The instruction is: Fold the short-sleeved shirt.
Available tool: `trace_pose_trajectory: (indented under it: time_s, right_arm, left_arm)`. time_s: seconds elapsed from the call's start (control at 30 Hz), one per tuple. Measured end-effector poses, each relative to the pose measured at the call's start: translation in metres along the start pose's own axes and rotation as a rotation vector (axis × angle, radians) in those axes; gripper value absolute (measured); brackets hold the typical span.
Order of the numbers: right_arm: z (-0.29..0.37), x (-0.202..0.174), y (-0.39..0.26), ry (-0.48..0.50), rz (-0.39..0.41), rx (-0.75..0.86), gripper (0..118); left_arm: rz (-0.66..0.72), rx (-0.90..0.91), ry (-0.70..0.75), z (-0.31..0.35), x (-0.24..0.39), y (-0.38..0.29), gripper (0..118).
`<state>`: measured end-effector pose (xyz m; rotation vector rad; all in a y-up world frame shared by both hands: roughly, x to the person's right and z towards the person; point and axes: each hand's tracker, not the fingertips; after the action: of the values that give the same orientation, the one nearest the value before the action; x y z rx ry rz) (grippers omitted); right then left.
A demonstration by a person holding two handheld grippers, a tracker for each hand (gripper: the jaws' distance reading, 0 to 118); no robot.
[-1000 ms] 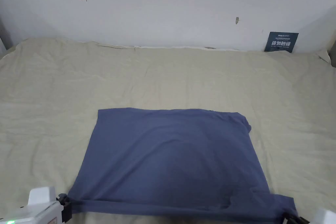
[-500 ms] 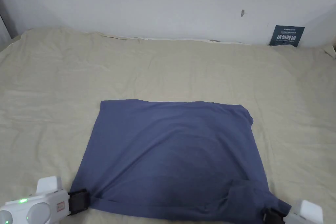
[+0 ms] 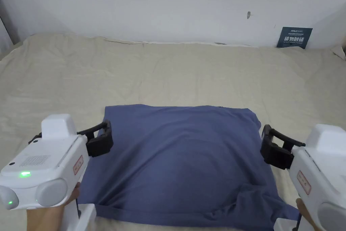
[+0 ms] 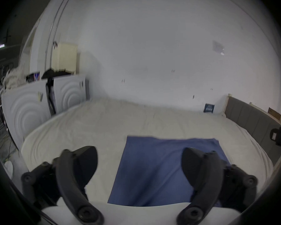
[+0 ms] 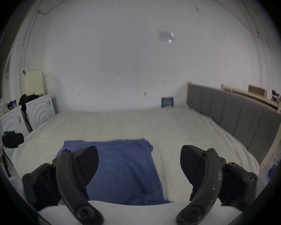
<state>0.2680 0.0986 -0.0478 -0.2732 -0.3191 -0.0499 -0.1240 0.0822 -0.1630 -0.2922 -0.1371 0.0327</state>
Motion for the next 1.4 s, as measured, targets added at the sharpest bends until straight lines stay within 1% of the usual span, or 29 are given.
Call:
trace_pose_trajectory:
  time_s: [0.03, 0.1, 0.13, 0.17, 0.2, 0.23, 0.27, 0.33, 0.37, 0.43, 0.5, 0.6, 0.8, 0.83, 0.87, 0.9, 0.93, 0.97, 1.0, 1.03, 1.07, 1.1, 1.17, 1.2, 1.27, 1.3, 1.33, 1.37, 1.4]
  right_arm:
    - [0.004, -0.003, 0.003, 0.004, 0.017, 0.034, 101]
    - [0.008, -0.009, 0.005, -0.016, 0.047, 0.068, 89]
    - [0.010, -0.016, 0.005, -0.034, 0.060, 0.082, 78]
    - [0.012, -0.017, 0.004, -0.034, 0.064, 0.095, 65]
    - [0.014, -0.019, 0.002, -0.038, 0.065, 0.104, 44]
    - [0.013, -0.019, 0.001, -0.045, 0.065, 0.108, 1]
    - [0.020, -0.033, 0.005, -0.059, 0.057, 0.113, 1]
    - [0.019, -0.034, 0.006, -0.034, 0.054, 0.102, 1]
    - [0.019, -0.036, 0.005, -0.036, 0.049, 0.099, 1]
    - [0.017, -0.030, 0.004, -0.038, 0.049, 0.098, 1]
    - [0.016, -0.031, 0.002, -0.043, 0.053, 0.089, 1]
    - [0.016, -0.028, -0.001, -0.041, 0.043, 0.071, 1]
    - [0.018, -0.025, -0.008, -0.042, 0.040, 0.034, 1]
    - [0.018, -0.025, -0.009, -0.043, 0.037, 0.029, 1]
    - [0.018, -0.025, -0.010, -0.044, 0.033, 0.024, 1]
    - [0.017, -0.025, -0.011, -0.046, 0.033, 0.020, 1]
    - [0.017, -0.023, -0.011, -0.050, 0.032, 0.015, 1]
    - [0.017, -0.023, -0.013, -0.053, 0.031, 0.012, 1]
    - [0.016, -0.023, -0.014, -0.055, 0.029, 0.008, 1]
    - [0.015, -0.023, -0.015, -0.057, 0.026, 0.001, 1]
    - [0.015, -0.023, -0.015, -0.056, 0.022, -0.005, 1]
    - [0.014, -0.023, -0.016, -0.056, 0.021, -0.010, 1]
    - [0.014, -0.024, -0.019, -0.057, 0.021, -0.024, 1]
    - [0.007, -0.014, -0.025, -0.056, 0.022, -0.029, 1]
    - [0.006, -0.011, -0.029, -0.054, 0.030, -0.047, 1]
    - [0.005, -0.008, -0.031, -0.057, 0.034, -0.056, 1]
    - [0.004, -0.004, -0.034, -0.060, 0.037, -0.062, 1]
    - [0.005, -0.002, -0.035, -0.067, 0.036, -0.068, 1]
    - [0.005, 0.003, -0.037, -0.072, 0.032, -0.075, 1]
  left_arm:
    - [-0.015, 0.036, -0.010, 0.003, 0.004, 0.002, 98]
    - [-0.043, 0.074, -0.017, 0.005, 0.012, 0.004, 72]
    - [-0.044, 0.082, -0.019, 0.007, 0.015, 0.004, 46]
    - [-0.048, 0.087, -0.024, 0.008, 0.018, 0.003, 23]
    - [-0.051, 0.090, -0.029, 0.007, 0.021, 0.002, 0]
    - [-0.059, 0.086, -0.034, 0.008, 0.024, 0.001, 0]
    - [-0.060, 0.081, -0.049, 0.008, 0.026, 0.001, 0]
    - [-0.061, 0.067, -0.062, 0.008, 0.026, -0.002, 0]
    - [-0.066, 0.063, -0.054, 0.008, 0.027, -0.004, 0]
    - [-0.098, 0.050, -0.046, 0.008, 0.026, -0.008, 0]
    - [-0.095, 0.030, -0.043, 0.006, 0.016, -0.012, 0]
    - [-0.080, -0.032, -0.035, 0.004, -0.001, -0.022, 0]
    - [-0.119, -0.184, -0.012, 0.002, -0.039, -0.049, 2]
    - [-0.114, -0.241, -0.004, 0.000, -0.047, -0.054, 10]
    - [-0.106, -0.271, 0.006, -0.002, -0.054, -0.061, 21]
    - [-0.101, -0.318, 0.006, -0.004, -0.060, -0.065, 39]
    - [-0.092, -0.361, 0.011, -0.007, -0.067, -0.072, 63]
    - [-0.071, -0.404, 0.018, -0.010, -0.073, -0.078, 63]
    - [-0.054, -0.472, 0.015, -0.014, -0.077, -0.084, 72]
    - [-0.038, -0.512, 0.018, -0.018, -0.081, -0.091, 86]
    - [-0.014, -0.516, 0.037, -0.021, -0.085, -0.100, 105]
    - [-0.008, -0.541, 0.051, -0.024, -0.086, -0.107, 114]
    - [-0.019, -0.598, 0.056, -0.032, -0.086, -0.120, 114]
    - [-0.033, -0.625, 0.063, -0.036, -0.085, -0.126, 114]
    - [-0.062, -0.642, 0.061, -0.043, -0.078, -0.140, 113]
    - [-0.072, -0.654, 0.059, -0.046, -0.077, -0.147, 109]
    - [-0.076, -0.662, 0.050, -0.049, -0.076, -0.152, 97]
    - [-0.078, -0.667, 0.034, -0.050, -0.076, -0.157, 81]
    - [-0.072, -0.673, 0.025, -0.052, -0.075, -0.161, 63]
